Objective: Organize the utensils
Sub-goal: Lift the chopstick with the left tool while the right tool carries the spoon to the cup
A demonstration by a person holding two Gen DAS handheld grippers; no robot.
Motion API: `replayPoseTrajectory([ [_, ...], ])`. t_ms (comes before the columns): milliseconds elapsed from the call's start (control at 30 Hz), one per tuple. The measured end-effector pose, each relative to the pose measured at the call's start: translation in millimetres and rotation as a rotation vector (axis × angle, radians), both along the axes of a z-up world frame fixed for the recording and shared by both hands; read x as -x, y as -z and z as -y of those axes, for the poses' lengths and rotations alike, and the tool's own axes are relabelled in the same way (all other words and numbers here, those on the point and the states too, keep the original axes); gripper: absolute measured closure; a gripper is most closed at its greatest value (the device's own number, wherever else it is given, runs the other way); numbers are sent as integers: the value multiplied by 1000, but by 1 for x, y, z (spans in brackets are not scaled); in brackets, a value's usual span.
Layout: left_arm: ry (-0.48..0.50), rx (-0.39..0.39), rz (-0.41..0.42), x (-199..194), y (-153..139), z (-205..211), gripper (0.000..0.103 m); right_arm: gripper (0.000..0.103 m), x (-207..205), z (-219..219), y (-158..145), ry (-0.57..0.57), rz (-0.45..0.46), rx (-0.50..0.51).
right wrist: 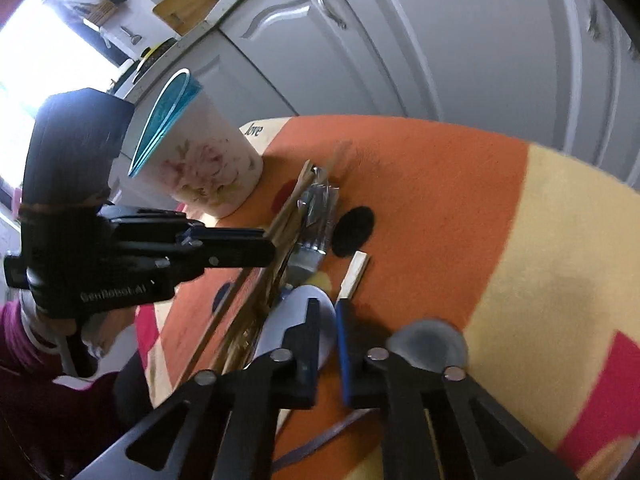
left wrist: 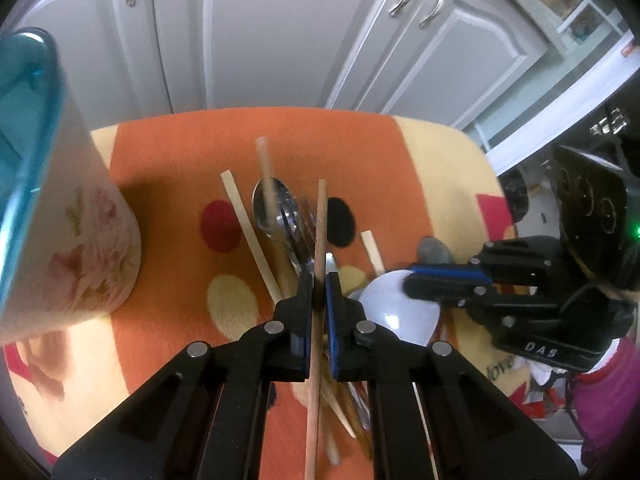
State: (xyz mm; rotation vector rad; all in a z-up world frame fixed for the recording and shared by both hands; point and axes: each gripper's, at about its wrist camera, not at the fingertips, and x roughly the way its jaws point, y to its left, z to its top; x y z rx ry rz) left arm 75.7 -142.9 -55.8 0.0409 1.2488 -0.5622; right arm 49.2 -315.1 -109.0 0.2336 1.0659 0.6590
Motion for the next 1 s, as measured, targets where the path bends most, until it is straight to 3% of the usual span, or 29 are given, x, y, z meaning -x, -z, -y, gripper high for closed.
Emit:
replayPoseTrajectory([
  [267,-8,84,46,25,-41,-26,98,101,25,8,-47,80,109,-20],
  [500,-67,173,133,37,-105,-74,98,101,31,1,-100,136,236,-36],
  [733,-129,265,225,28,-179,-121,98,101,7,-34,-152,143,354,-55],
  [1000,-186,244,336,14,-228,-163,98,101,-35,-79,-189,166,432,-58],
])
